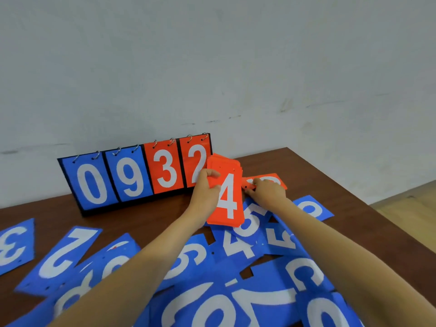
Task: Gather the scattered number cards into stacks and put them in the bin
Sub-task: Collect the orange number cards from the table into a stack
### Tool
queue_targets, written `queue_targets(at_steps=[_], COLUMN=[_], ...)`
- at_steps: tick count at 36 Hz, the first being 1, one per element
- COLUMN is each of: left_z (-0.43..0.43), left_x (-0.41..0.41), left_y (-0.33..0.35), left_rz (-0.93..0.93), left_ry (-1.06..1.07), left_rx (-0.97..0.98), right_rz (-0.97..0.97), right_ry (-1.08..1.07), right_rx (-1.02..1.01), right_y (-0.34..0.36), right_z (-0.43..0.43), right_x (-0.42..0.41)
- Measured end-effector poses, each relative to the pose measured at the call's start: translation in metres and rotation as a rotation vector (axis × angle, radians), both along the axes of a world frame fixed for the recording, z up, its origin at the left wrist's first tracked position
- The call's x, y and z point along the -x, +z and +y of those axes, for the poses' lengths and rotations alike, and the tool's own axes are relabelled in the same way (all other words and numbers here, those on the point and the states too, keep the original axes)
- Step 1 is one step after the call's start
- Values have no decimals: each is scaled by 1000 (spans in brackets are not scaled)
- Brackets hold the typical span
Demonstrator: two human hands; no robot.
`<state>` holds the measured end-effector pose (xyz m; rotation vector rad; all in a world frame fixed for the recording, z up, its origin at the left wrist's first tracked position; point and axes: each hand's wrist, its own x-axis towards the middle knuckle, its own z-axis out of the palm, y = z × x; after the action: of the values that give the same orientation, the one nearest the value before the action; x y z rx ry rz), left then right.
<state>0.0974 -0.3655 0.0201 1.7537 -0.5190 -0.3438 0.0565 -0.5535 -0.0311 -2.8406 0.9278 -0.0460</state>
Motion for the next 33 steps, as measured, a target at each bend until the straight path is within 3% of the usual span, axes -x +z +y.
queue_targets(at_steps=[3, 8, 12, 21, 28, 33], left_z=[18, 53, 81, 87, 57, 35], left_x=[12, 26, 38, 57, 43, 25], left_y=[4, 14, 20, 29, 21, 7], left_rz=[10, 12, 49, 111, 137, 119], left_ry=[10, 58, 123, 98, 58, 45], left_rx=[-14, -16, -6, -23, -32, -57], right_rz=[-46, -293, -200, -175, -135, -66], right_ry=[16, 36, 114, -39, -85, -183], right_rx=[-34, -61, -132, -302, -170, -183], right_y=[10, 27, 35, 36, 21, 10], right_z=[17, 43, 65, 73, 41, 13], right_x=[12, 36, 50, 53, 27, 6])
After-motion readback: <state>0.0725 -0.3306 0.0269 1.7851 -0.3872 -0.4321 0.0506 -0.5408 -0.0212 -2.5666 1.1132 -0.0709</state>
